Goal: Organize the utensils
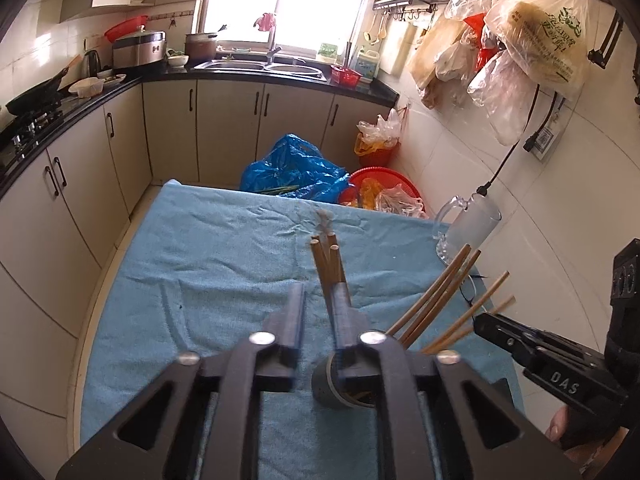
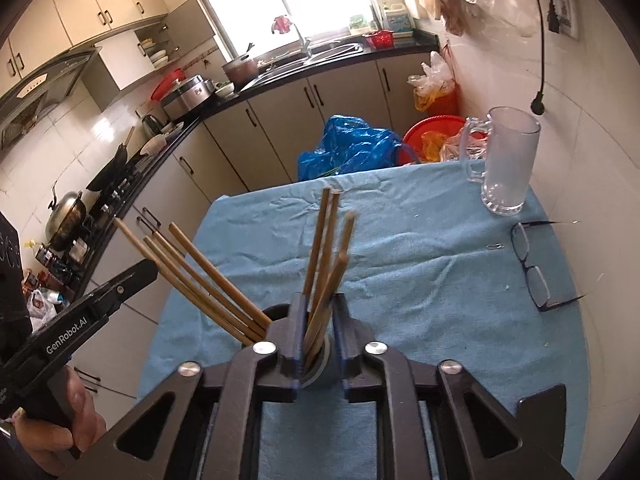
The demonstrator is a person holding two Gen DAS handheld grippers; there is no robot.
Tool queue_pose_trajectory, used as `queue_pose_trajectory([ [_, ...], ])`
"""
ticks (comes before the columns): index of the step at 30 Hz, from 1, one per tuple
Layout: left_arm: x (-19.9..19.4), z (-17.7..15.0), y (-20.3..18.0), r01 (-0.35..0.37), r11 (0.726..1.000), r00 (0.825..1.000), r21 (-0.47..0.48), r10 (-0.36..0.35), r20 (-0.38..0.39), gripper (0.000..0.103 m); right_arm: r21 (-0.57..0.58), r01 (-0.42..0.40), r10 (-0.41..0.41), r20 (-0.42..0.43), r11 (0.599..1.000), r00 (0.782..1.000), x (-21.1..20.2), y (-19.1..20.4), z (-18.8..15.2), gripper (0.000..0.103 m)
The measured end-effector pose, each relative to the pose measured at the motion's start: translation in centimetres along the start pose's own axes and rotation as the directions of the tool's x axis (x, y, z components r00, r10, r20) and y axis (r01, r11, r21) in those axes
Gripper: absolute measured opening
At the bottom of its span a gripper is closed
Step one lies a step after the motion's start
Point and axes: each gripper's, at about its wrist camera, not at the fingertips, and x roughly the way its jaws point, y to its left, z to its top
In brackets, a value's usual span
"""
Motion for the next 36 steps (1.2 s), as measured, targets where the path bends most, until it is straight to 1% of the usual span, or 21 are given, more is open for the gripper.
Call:
queue_pose_trajectory([
  [1, -0.2, 0.0, 0.1, -0.008, 1.000, 1.000, -0.004, 0.008, 0.008, 0.038, 0.005, 0.000, 0.000, 0.002, 1.000, 1.000, -0.2, -0.2, 0.0, 0.022],
  [3, -0.9, 0.0, 0.3, -0.014, 1.000, 0.999, -0.012, 0.015, 0.037, 0.039, 0.011, 0.006, -0.006, 0.010, 1.000, 1.000, -0.9, -0.3, -0.1, 0.026],
  [5, -1.6, 0.0, 0.3, -0.017, 1.000, 0.999, -0.019, 0.017, 0.050, 0.040, 0.012, 0.014, -0.014, 0.015, 1.000, 1.000, -1.5, -0.4, -0.1, 0.033],
  [7, -2.3, 0.0, 0.4, -0.024, 0.999, 0.998, -0.028, 0.026, 0.062, 0.048, 0.019, 0.029, -0.029, 0.030, 0.999, 0.999, -2.4, -0.7, -0.3, 0.043],
  [8, -2.9, -0.1, 0.5, -0.028, 0.999, 0.997, -0.033, 0.030, 0.076, 0.049, 0.019, 0.037, -0.037, 0.037, 0.999, 0.999, -2.9, -0.7, -0.4, 0.046],
  [10, -3.9, -0.3, 0.5, -0.041, 0.999, 0.995, -0.033, 0.044, 0.092, 0.058, 0.013, 0.068, -0.069, 0.048, 0.998, 0.996, -3.8, -0.8, -0.6, 0.057],
  [11, -4.6, -0.6, 0.5, -0.052, 0.998, 0.993, -0.032, 0.055, 0.102, 0.061, 0.010, 0.087, -0.088, 0.055, 0.996, 0.995, -4.3, -0.8, -0.8, 0.059],
  [13, -5.8, -1.1, 0.5, -0.066, 0.997, 0.990, -0.030, 0.069, 0.122, 0.072, 0.002, 0.124, -0.124, 0.071, 0.992, 0.990, -5.2, -0.7, -1.2, 0.066],
  [14, -6.3, -1.5, 0.4, -0.071, 0.997, 0.989, -0.027, 0.074, 0.125, 0.075, -0.005, 0.140, -0.140, 0.075, 0.990, 0.987, -5.5, -0.7, -1.4, 0.068],
  [15, -6.6, -1.8, 0.4, -0.075, 0.997, 0.989, -0.024, 0.078, 0.125, 0.081, -0.011, 0.156, -0.155, 0.075, 0.988, 0.985, -5.8, -0.7, -1.6, 0.071],
  [18, -8.1, -3.3, 0.2, -0.103, 0.995, 0.985, -0.005, 0.103, 0.136, 0.087, -0.021, 0.204, -0.202, 0.069, 0.979, 0.977, -6.6, -0.4, -3.1, 0.076],
  [19, -8.5, -3.8, 0.1, -0.112, 0.994, 0.985, 0.004, 0.111, 0.135, 0.091, -0.029, 0.216, -0.213, 0.067, 0.976, 0.975, -6.8, -0.3, -3.6, 0.079],
  [22, -9.6, -5.3, 0.0, -0.130, 0.991, 0.985, 0.031, 0.126, 0.121, 0.092, -0.064, 0.237, -0.234, 0.049, 0.969, 0.971, -7.3, 0.5, -5.8, 0.081],
  [24, -10.2, -6.5, 0.0, -0.159, 0.986, 0.982, 0.048, 0.153, 0.107, 0.095, -0.099, 0.267, -0.262, 0.060, 0.959, 0.963, -8.2, 1.2, -7.4, 0.082],
  [26, -10.7, -7.7, 0.1, -0.179, 0.982, 0.980, 0.060, 0.173, 0.099, 0.095, -0.134, 0.295, -0.288, 0.070, 0.946, 0.955, -8.9, 1.8, -8.8, 0.084],
  [30, -11.6, -9.6, 0.2, -0.213, 0.972, 0.975, 0.098, 0.205, 0.087, 0.097, -0.180, 0.325, -0.316, 0.074, 0.928, 0.946, -9.9, 2.7, -11.3, 0.085],
  [33, -12.2, -10.6, 0.5, -0.218, 0.969, 0.974, 0.118, 0.209, 0.087, 0.097, -0.206, 0.352, -0.345, 0.070, 0.913, 0.936, -10.2, 2.8, -12.5, 0.085],
  [36, -12.7, -11.3, 0.5, -0.231, 0.962, 0.971, 0.142, 0.219, 0.099, 0.098, -0.198, 0.367, -0.364, 0.052, 0.909, 0.930, -10.2, 2.7, -13.3, 0.085],
])
